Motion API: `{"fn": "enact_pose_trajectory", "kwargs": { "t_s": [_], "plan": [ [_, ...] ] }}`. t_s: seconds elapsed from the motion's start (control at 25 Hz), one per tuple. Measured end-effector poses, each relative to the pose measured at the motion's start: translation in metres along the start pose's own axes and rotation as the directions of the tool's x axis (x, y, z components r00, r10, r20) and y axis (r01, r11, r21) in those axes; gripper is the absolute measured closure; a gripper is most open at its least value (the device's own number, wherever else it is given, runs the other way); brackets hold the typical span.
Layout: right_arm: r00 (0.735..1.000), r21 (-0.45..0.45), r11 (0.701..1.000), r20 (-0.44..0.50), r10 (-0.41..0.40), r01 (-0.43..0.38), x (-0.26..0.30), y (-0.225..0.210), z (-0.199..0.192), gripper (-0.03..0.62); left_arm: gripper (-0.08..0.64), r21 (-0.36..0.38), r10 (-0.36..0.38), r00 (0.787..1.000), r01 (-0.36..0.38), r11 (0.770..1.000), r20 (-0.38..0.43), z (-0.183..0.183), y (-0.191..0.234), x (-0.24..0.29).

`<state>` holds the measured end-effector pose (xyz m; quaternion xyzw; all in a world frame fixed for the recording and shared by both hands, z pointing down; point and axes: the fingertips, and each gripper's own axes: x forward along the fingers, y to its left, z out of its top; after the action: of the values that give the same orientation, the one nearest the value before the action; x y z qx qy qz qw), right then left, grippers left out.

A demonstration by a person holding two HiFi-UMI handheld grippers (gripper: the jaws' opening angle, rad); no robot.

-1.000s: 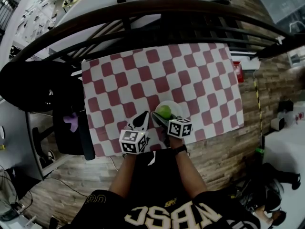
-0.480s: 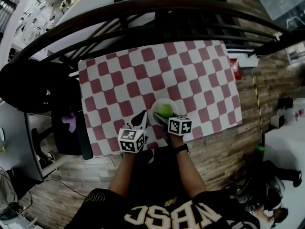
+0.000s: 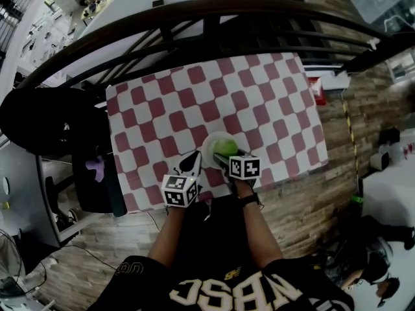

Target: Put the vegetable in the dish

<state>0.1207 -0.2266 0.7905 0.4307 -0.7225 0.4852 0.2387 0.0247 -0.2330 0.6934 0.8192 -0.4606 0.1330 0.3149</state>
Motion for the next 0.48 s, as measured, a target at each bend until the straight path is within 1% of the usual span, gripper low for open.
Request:
{"fn": "enact_pose_trajectory", "kwargs": {
  "t_s": [0.08,0.12,0.28,0.32,0.48],
  "plan": [
    [0.999,-0.015,0.999,0.002,-0.046,0.046,-0.006,-0.007,0.001,0.185,0.541,0.004,0.0,1.0,0.0,1.0,-0.004,0.0,-0.002,-0.003],
    [0.998,-0.023,0.998,0.001,-0.055,0.055,-0.009,-0.01,0.001,0.176,0.54,0.005,0.0,1.0,0.0,1.0,-0.006,-0.001,-0.004,-0.004],
    [0.999,-0.043,0.999,-0.036,-0.008,0.006,-0.006,-0.003,0.0,0.176,0.54,0.015,-0.003,1.0,0.003,1.0,0.001,0.003,-0.007,-0.004],
    [0.999,-0.053,0.999,-0.042,-0.006,0.004,-0.003,0.0,0.0,0.176,0.54,0.016,-0.003,1.0,0.003,1.0,0.004,0.005,-0.007,-0.003],
    [0.998,-0.114,0.992,-0.032,-0.059,0.055,-0.001,0.004,0.002,0.176,0.54,0.021,-0.005,1.0,0.004,1.0,0.014,0.009,-0.009,-0.005]
  ]
}}
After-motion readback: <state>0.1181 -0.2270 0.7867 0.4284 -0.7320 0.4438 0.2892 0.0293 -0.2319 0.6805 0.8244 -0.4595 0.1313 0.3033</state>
